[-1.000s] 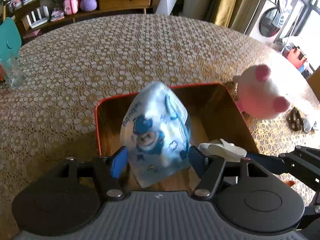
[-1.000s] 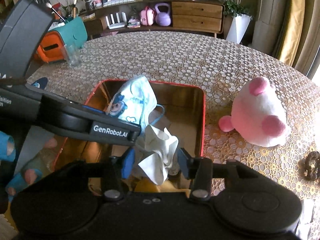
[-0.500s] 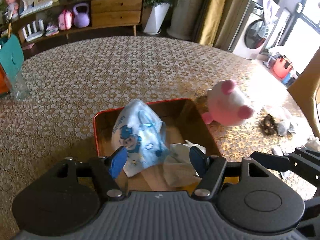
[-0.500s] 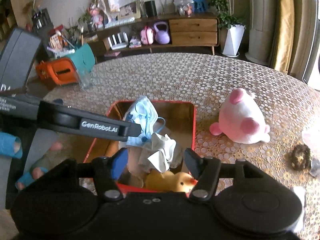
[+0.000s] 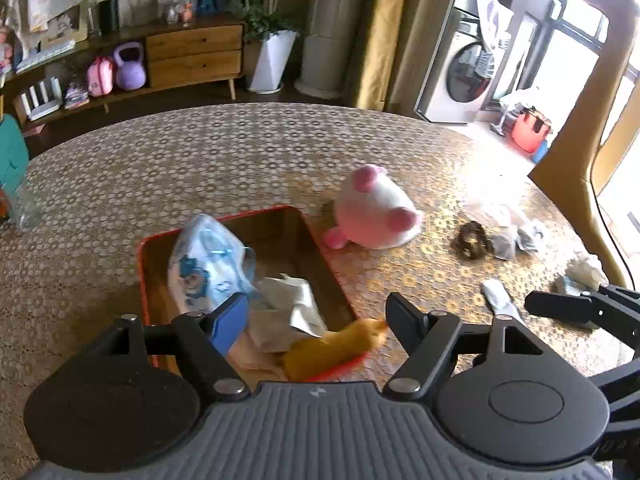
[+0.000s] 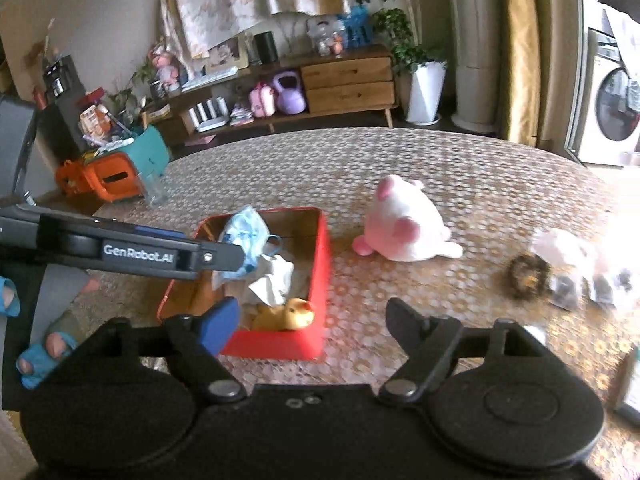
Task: Organize soft objects
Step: 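Move both tools toward the plastic bags and tissue pack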
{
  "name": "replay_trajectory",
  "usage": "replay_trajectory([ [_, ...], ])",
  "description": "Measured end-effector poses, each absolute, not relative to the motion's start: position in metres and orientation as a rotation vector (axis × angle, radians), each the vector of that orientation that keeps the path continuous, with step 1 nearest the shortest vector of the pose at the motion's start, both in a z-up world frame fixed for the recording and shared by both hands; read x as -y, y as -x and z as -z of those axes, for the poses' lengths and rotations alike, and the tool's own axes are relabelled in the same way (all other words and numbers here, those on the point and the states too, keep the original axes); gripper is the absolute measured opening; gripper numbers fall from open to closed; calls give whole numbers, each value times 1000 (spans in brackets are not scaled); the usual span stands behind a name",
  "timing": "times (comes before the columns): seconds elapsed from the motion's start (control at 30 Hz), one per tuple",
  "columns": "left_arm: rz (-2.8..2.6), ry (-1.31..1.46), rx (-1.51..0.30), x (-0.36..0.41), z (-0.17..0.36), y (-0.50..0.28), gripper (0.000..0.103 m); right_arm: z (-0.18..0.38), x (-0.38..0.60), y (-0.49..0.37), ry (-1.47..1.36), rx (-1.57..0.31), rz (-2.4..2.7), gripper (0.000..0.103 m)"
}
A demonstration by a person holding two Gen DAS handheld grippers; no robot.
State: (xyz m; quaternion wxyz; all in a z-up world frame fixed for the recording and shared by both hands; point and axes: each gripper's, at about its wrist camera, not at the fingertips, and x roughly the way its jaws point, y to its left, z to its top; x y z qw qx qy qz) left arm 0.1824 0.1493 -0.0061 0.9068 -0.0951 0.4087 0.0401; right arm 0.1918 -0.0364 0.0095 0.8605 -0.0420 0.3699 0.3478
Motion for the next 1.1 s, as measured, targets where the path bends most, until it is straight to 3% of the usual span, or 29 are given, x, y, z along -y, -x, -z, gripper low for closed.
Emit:
replay_trajectory([
  [0.77,135,178,-835,-12,5,-217,86,-20,222,-204,-9,-742,-462,95],
  [0.9,171,180,-836,9,9,-231,103,-15,253,-212,-25,-743,-414,95],
  [1.1,195,183,-884,31,15,-262,103,-4,293,-230,-25,-751,-327,95],
])
